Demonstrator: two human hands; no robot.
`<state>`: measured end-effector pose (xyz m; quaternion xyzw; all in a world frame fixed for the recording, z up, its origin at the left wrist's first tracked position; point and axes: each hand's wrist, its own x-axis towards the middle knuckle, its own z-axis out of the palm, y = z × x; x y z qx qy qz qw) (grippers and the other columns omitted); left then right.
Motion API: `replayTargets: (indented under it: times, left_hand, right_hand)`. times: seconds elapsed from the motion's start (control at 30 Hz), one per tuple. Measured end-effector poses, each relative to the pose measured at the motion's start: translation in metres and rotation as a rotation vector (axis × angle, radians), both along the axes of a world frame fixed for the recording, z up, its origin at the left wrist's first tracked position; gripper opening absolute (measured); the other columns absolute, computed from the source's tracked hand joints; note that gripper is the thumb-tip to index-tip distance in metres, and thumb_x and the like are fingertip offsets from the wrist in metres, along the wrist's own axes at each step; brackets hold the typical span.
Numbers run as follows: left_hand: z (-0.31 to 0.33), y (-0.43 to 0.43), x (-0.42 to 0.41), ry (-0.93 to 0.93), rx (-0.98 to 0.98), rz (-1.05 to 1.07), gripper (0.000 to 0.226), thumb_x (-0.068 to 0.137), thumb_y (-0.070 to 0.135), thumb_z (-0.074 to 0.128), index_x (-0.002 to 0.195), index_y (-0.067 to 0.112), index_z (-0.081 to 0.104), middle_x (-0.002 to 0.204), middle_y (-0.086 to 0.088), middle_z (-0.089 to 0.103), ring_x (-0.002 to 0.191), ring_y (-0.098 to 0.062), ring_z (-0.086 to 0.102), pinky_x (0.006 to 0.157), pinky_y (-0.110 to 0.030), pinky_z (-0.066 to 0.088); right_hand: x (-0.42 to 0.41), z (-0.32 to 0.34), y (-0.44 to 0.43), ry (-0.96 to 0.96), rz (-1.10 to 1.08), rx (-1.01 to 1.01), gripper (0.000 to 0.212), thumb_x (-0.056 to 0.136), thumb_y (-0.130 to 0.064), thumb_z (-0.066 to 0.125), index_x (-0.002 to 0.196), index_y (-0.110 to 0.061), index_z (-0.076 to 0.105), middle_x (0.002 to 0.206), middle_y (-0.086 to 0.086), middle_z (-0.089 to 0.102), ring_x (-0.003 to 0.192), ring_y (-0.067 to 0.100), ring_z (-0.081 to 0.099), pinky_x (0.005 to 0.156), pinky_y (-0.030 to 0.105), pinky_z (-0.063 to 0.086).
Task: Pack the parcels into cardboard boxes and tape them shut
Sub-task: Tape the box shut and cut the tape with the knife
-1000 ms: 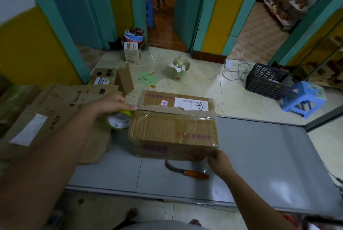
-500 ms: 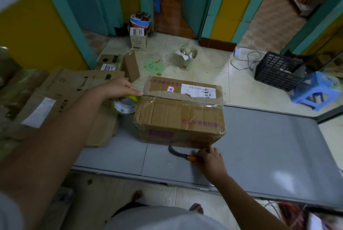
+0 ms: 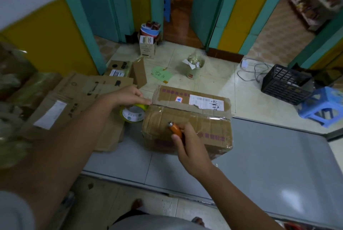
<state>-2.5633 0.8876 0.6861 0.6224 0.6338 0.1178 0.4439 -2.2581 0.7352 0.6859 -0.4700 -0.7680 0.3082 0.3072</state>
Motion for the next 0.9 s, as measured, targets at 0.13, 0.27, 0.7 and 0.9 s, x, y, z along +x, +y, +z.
replayTargets:
  times: [0.13,0.27,0.7,0.9]
  left_hand:
    - [0.000,-0.006,-0.003,-0.073,-0.024,-0.039,0.071,0.068,0.067,0.089,0.130,0.052,0.059,0.123,-0.002,0.071,0.120,-0.023,0.067,0.105,-0.047,0.055]
    - [0.007,-0.005,0.004,-0.027,0.042,-0.120,0.085,0.087,0.056,0.079,0.149,0.073,0.024,0.140,0.003,0.060,0.130,-0.018,0.060,0.102,-0.050,0.057]
    - [0.024,-0.055,0.046,-0.103,-0.049,-0.022,0.075,0.104,0.037,0.064,0.163,0.050,0.019,0.156,-0.004,0.051,0.116,-0.012,0.064,0.051,-0.031,0.057]
    - [-0.004,-0.109,0.105,-0.231,0.022,0.117,0.091,0.094,0.057,0.069,0.162,0.054,0.009,0.152,0.006,0.056,0.114,-0.010,0.067,0.093,-0.035,0.059]
  right_hand:
    - [-0.008,0.000,-0.004,-0.001,-0.110,-0.028,0.038,0.106,-0.055,0.035,0.135,-0.035,0.049,0.101,-0.020,0.062,0.086,0.007,0.064,0.071,0.037,0.053]
    - [-0.001,0.004,-0.007,0.032,-0.077,-0.195,0.029,0.105,-0.056,0.035,0.121,-0.036,0.048,0.087,-0.013,0.065,0.076,0.004,0.067,0.068,0.038,0.054]
    - [0.063,-0.012,0.011,0.030,-0.087,-0.174,0.032,0.107,-0.045,0.041,0.137,-0.038,0.049,0.126,-0.018,0.062,0.115,0.002,0.061,0.091,0.022,0.048]
    - [0.120,-0.019,0.034,-0.053,-0.133,-0.158,0.020,0.107,-0.053,0.038,0.123,-0.048,0.049,0.111,-0.022,0.066,0.103,0.005,0.066,0.088,0.033,0.052]
